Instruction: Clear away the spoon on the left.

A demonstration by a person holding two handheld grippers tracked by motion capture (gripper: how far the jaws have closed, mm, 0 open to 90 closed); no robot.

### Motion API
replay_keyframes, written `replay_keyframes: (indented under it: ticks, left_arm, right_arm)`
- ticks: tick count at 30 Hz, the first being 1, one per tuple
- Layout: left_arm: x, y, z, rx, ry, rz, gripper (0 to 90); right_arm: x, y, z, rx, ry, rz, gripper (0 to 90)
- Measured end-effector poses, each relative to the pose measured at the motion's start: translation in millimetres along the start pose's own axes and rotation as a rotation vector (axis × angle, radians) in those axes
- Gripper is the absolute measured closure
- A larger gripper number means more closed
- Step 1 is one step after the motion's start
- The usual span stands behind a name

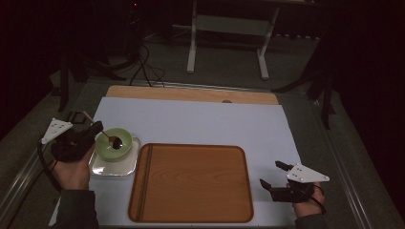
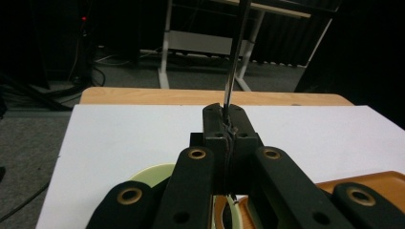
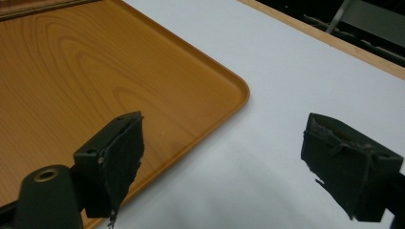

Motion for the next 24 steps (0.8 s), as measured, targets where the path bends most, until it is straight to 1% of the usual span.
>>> replay_keyframes:
  ticks: [7, 13, 18, 21, 24]
  left_arm:
    - [-15.8, 6.2, -2.4, 0.009, -0.04, 0.028, 90.0]
    - [-26.8, 6.8, -2.8, 0.017, -0.063, 0.044, 90.0]
    - [-34.7, 5.4, -3.8, 0.032, -0.074, 0.059, 90.0]
    - [-39.6, 2.1, -4.0, 0.047, -0.09, 0.059, 90.0]
    - [-46.4, -2.4, -0.7, 0.062, -0.103, 0.063, 90.0]
  right_arm:
    - [-0.2, -0.1, 0.0, 0.0, 0.0, 0.0, 14.4]
    - [-0.4, -0.2, -0.3, -0.001, -0.002, 0.002, 14.4]
    - [-0.8, -0.5, -0.6, -0.002, -0.002, 0.005, 14.4]
    - [-1.3, -0.5, -1.3, -0.006, -0.004, 0.007, 14.4]
    - [-1.3, -0.5, -1.3, -0.006, -0.005, 0.006, 14.4]
Point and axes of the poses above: each handheld gripper's, and its own axes: z roughly forward along the jaws, y roughly out of its top, x roughly to its left, the point moved 5 cm from there along z, roughly forward along the jaws, and after that the axes turned 12 degrees about x, right-handed, at the moved point
